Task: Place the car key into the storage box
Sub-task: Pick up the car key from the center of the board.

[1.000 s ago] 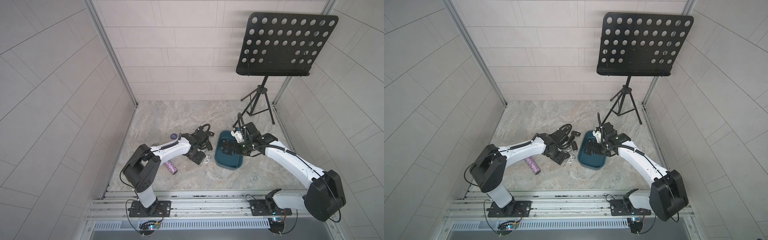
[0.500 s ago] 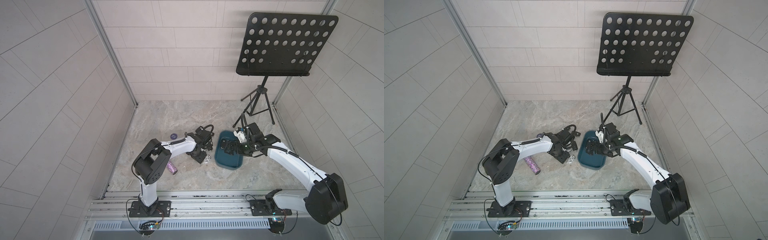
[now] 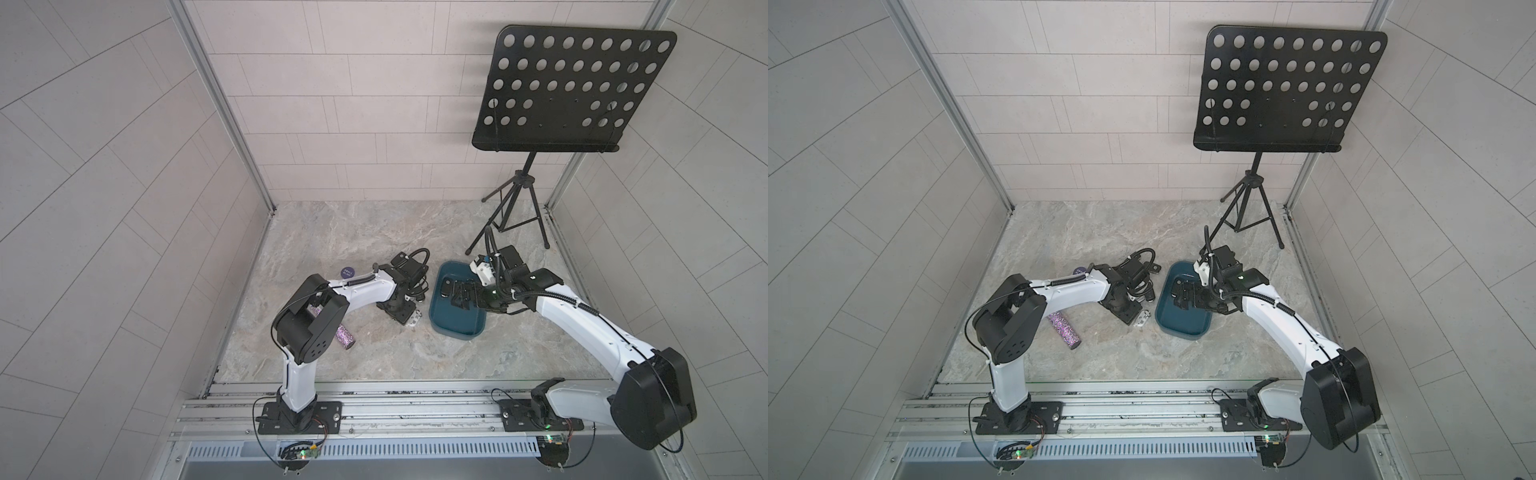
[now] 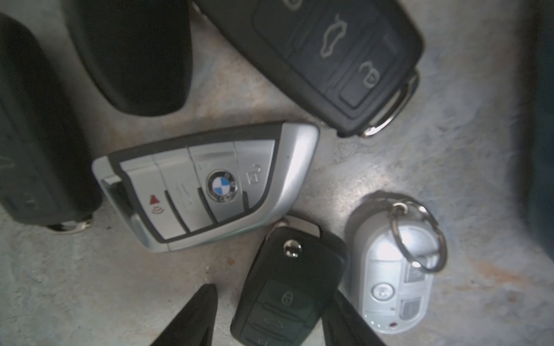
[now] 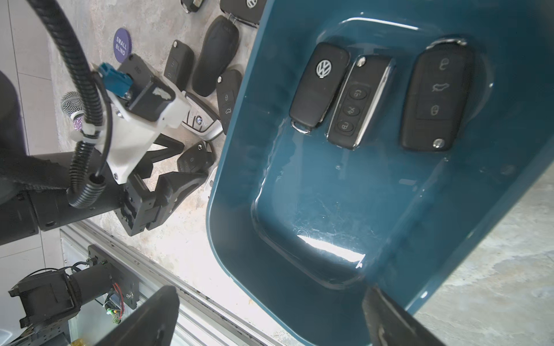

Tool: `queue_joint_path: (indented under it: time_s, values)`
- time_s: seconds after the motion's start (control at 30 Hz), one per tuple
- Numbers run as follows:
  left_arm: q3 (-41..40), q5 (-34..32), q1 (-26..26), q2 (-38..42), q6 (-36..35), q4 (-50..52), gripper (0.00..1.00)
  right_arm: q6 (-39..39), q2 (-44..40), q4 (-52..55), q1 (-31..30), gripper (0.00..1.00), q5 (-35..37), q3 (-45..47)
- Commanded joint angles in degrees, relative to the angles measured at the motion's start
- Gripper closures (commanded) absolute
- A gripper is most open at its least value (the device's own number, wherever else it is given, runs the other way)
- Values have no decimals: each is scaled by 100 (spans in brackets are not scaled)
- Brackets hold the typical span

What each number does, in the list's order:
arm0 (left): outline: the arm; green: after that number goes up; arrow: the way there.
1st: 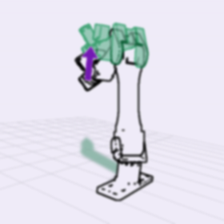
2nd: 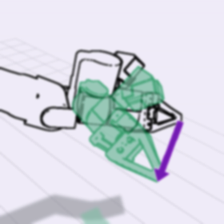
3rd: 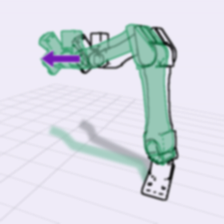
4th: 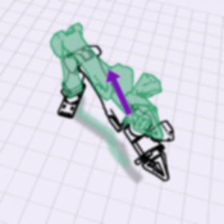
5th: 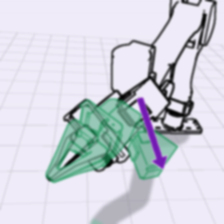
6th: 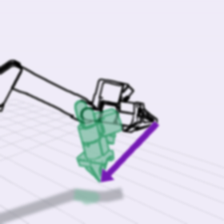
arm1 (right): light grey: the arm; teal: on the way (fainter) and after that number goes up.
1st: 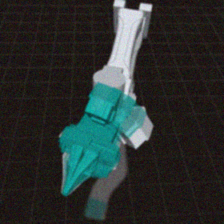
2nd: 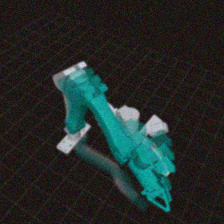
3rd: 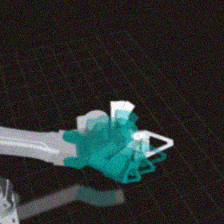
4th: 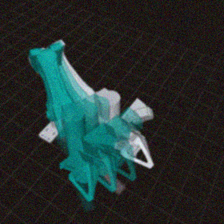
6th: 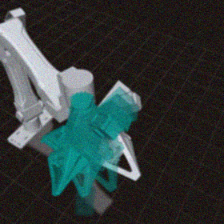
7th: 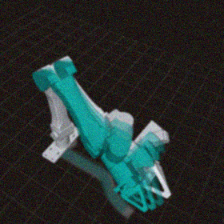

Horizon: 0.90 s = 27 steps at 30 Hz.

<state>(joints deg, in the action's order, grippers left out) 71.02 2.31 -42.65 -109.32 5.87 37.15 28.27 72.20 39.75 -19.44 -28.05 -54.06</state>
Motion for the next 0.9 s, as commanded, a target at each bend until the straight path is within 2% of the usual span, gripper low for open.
queue_joint_path:
  time_s: [0.0,0.2,0.4,0.63,0.87]
  values:
    - [76,98,-12,-229,-65,-59,44,29,-130,119,37,0,72,59]
    - [87,220,-20,-295,-55,-41,60,29,-104,86,55,0,49,80]
    - [30,123,-15,-249,-58,-10,71,29,-88,63,64,0,37,110]
    - [8,-16,-15,25,39,74,72,31,-97,24,73,0,39,125]
    - [34,2,-12,668,319,301,73,25,-110,-12,138,0,47,158]
